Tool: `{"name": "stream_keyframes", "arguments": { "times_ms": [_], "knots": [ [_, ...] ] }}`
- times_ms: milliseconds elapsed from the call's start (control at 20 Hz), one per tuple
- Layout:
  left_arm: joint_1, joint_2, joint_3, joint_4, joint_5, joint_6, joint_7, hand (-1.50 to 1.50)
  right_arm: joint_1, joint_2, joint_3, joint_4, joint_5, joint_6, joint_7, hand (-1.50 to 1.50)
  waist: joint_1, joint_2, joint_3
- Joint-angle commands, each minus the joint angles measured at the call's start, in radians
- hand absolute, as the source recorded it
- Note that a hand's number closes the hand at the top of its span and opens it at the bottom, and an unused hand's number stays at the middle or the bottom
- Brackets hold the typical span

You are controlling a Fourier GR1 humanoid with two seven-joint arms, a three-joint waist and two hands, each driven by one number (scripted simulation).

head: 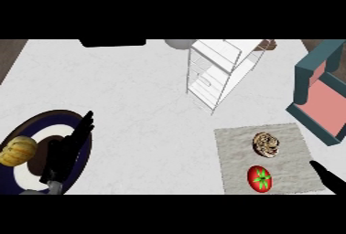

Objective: Pick the cupcake from the placemat and place it in the tiered shelf

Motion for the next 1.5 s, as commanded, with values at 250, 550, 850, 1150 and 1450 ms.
{"name": "stream_keyframes", "arguments": {
  "times_ms": [250, 550, 850, 1150, 1450],
  "knots": [
    [-0.013, -0.024, -0.027, 0.006, -0.041, -0.031, -0.009, 0.00, 0.044, -0.150, 0.201, -0.333, 0.168, 0.049, 0.473, -1.50, 0.067, 0.009, -0.003],
    [-0.044, -0.033, -0.034, 0.007, -0.049, -0.035, -0.001, 0.00, 0.094, -0.429, 0.216, -0.273, 0.358, 0.208, 0.795, -1.50, 0.094, 0.024, -0.010],
    [-0.062, -0.069, -0.059, 0.038, -0.073, -0.036, -0.019, 0.00, -0.090, -0.530, 0.290, -0.281, 0.488, 0.385, 1.203, -1.50, 0.121, 0.024, -0.006],
    [-0.095, -0.043, -0.013, 0.063, -0.039, -0.083, 0.008, 0.00, -0.354, -0.362, 0.442, -0.219, 0.521, 0.507, 1.392, -1.50, 0.115, 0.017, -0.001],
    [-0.077, -0.050, -0.019, 0.047, -0.054, -0.073, 0.009, 0.00, -0.455, -0.221, 0.470, -0.043, 0.537, 0.539, 1.424, -1.50, 0.101, 0.012, -0.002]
  ]
}}
